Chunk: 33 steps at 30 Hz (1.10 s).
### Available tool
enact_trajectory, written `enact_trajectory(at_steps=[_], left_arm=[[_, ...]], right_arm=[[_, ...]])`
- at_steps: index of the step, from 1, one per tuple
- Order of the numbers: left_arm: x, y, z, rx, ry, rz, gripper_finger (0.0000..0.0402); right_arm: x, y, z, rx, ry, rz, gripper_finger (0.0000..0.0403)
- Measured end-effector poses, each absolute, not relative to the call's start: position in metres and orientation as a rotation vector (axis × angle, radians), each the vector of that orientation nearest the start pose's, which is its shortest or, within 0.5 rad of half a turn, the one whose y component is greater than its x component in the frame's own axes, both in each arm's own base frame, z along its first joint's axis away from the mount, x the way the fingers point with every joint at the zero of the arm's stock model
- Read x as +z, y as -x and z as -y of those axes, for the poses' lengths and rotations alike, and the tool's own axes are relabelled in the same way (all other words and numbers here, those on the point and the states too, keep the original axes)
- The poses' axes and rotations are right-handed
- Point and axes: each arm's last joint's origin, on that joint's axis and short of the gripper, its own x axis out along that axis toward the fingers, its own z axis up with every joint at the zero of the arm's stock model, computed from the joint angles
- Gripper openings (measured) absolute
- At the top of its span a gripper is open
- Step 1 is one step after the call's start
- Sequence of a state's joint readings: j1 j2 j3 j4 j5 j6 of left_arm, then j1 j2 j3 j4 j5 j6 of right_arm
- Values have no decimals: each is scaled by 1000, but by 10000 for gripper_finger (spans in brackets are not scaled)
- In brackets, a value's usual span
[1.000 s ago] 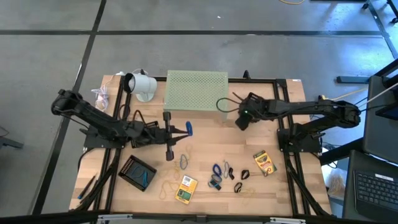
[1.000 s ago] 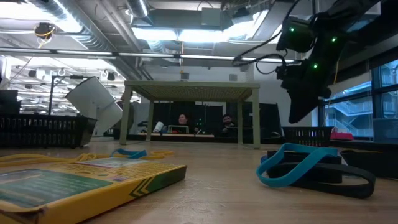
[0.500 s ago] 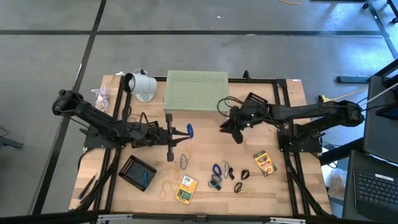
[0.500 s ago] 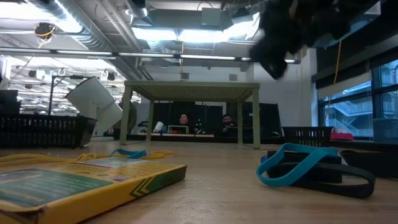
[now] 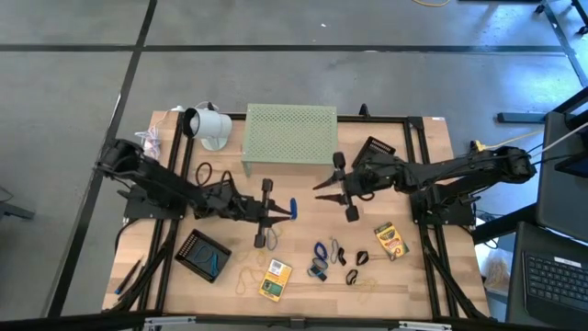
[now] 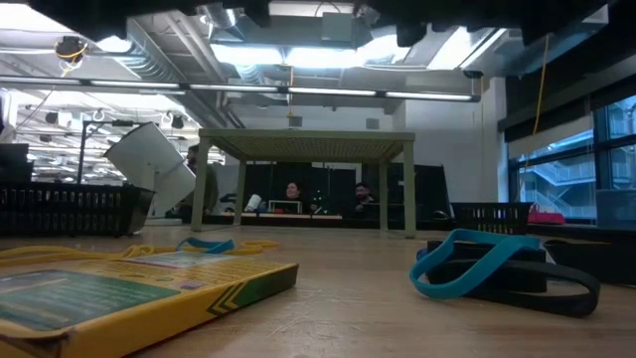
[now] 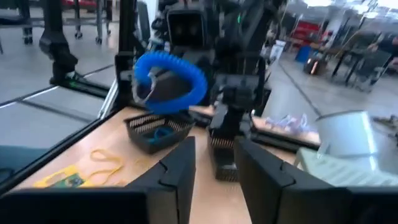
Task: Pick & Place Office Desk Supplies
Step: Put the blue spring keychain into the top right black bin
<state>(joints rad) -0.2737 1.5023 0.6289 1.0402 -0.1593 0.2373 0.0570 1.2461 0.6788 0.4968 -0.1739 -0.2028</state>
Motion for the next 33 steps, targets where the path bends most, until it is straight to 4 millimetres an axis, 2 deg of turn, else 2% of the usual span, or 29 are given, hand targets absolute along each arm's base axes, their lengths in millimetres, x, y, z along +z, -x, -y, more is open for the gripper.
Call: enact_trajectory(at_steps=[8,12,16,24,33], left_arm=[[228,-301,60,-186,-131,278,15],[225,-305,52,-246,-96,324,15],[221,-310,48,-287,-64,359,15],[220,-333,47,-344,-57,369,15],[220,-335,47,-339,-57,368,15]], right_arm=[[269,-270,-24,311,261,9,200],[273,-271,-28,318,302,71,219],[274,-276,-29,309,308,132,221],[257,-294,-30,284,306,171,222],[265,-298,-32,316,285,208,202]])
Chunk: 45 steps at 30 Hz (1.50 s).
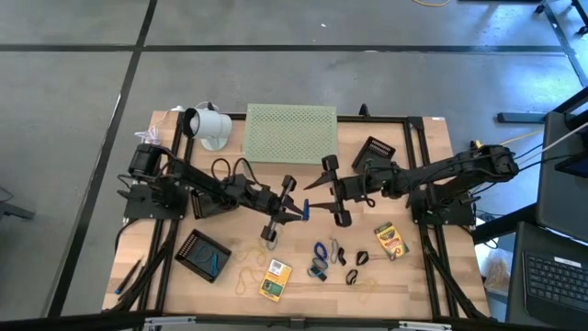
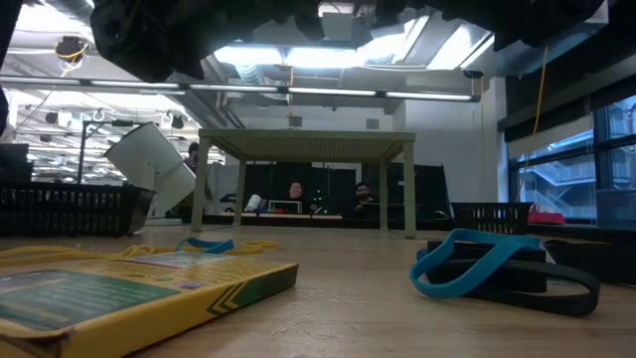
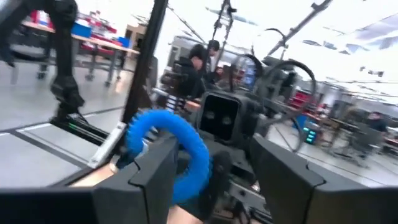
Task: Pick & Place Office Desk Supplies
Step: Put the blue spring keychain into the top right black bin
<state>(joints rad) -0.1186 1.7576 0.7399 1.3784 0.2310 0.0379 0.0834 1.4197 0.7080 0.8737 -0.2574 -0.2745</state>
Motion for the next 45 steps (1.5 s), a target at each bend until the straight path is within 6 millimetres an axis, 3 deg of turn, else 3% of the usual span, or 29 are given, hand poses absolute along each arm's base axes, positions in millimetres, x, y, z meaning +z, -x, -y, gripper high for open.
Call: enact_trajectory(at_steps=[13,37,41,45], left_arm=[[220,-336,41,-330,-19,360,15],[219,-336,42,-355,-12,353,15],[219,-336,42,-355,-11,353,15],[219,-336,42,-355,-11,353,15]], right_arm=[[263,-302,-37,371,253,177,159],[255,-309,-37,339,251,166,153],[255,-309,-37,339,251,165,131],[254,-309,-37,343,251,161,83]])
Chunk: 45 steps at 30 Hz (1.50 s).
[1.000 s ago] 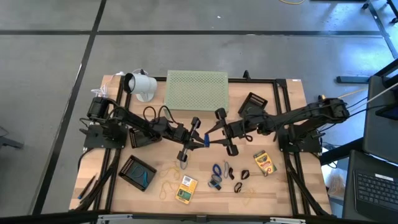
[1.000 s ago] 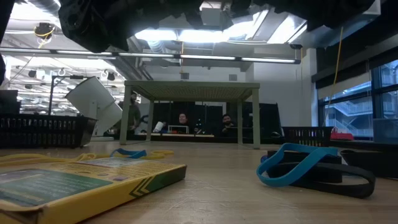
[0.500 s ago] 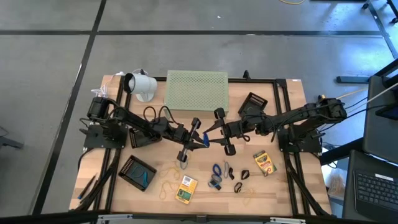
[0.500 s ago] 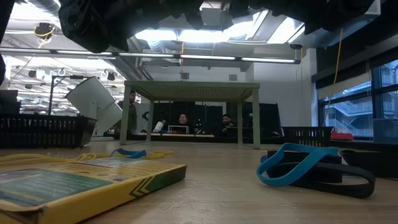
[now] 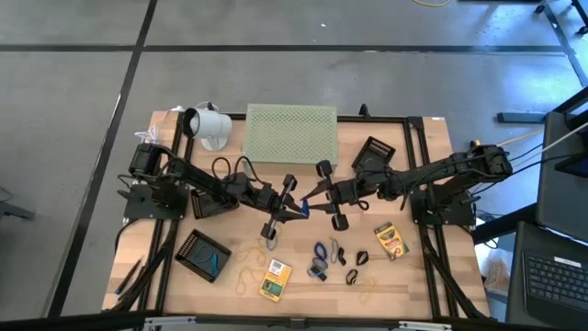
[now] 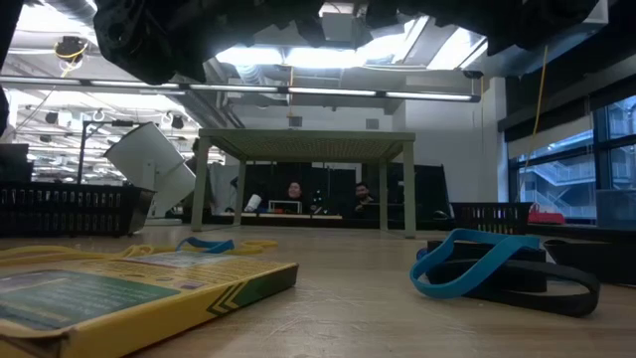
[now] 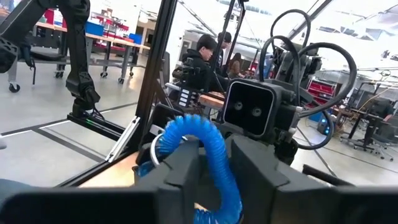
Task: Pick & Place Office Desk Supplies
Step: Put the blue spring keychain into the top right black bin
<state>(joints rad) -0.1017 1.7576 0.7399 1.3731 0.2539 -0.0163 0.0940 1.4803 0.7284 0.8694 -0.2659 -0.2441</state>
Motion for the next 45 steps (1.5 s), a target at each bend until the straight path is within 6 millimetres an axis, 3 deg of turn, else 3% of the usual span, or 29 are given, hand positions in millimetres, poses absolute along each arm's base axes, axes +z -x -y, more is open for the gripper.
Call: enact_trajectory(at_steps=[6,12,21,26,32,41,45], left_arm=[[220,-336,42,-355,-12,362,15],[221,-336,42,-331,17,353,34],[212,-339,41,-310,74,239,131],[212,-338,26,-264,75,124,163],[222,-328,1,-185,115,-18,170],[239,-317,-20,-50,112,-17,173],[238,-316,-22,-47,114,-39,172]], right_arm=[[250,-310,-37,359,251,123,12],[250,-310,-37,346,250,123,13],[251,-307,-32,212,276,64,12],[256,-294,-26,55,313,-73,12],[269,-269,-20,-61,281,-205,12],[267,-244,-16,-116,146,-377,13],[260,-234,-11,-265,141,-488,13]])
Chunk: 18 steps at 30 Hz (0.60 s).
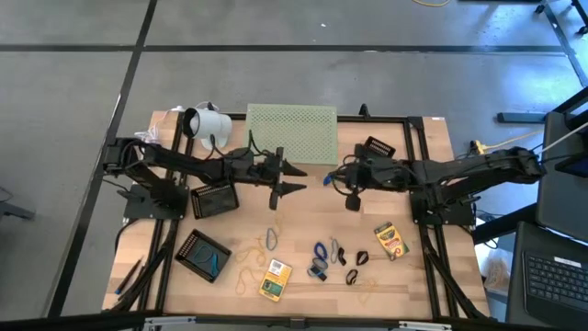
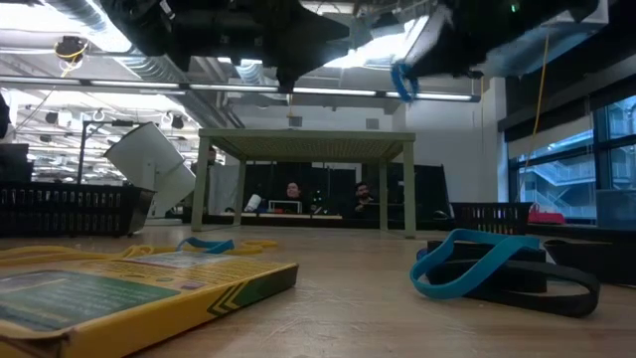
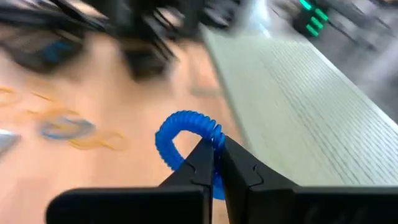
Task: Pick & Place Office Desk Supplies
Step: Put the blue spring keychain into the top right black bin
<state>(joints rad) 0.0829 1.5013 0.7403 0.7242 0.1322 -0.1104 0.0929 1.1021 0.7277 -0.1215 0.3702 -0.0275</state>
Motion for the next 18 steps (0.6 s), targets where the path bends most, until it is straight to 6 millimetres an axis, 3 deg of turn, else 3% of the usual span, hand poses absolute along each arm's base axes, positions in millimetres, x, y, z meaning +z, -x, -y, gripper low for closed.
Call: enact_trajectory(at_steps=[11,18], left_arm=[[230,-316,-13,-72,158,-126,169],[230,-316,-6,-96,157,-123,169]], right_arm=[[234,-192,15,-699,0,-852,13],[226,-188,34,-841,-123,-903,21]])
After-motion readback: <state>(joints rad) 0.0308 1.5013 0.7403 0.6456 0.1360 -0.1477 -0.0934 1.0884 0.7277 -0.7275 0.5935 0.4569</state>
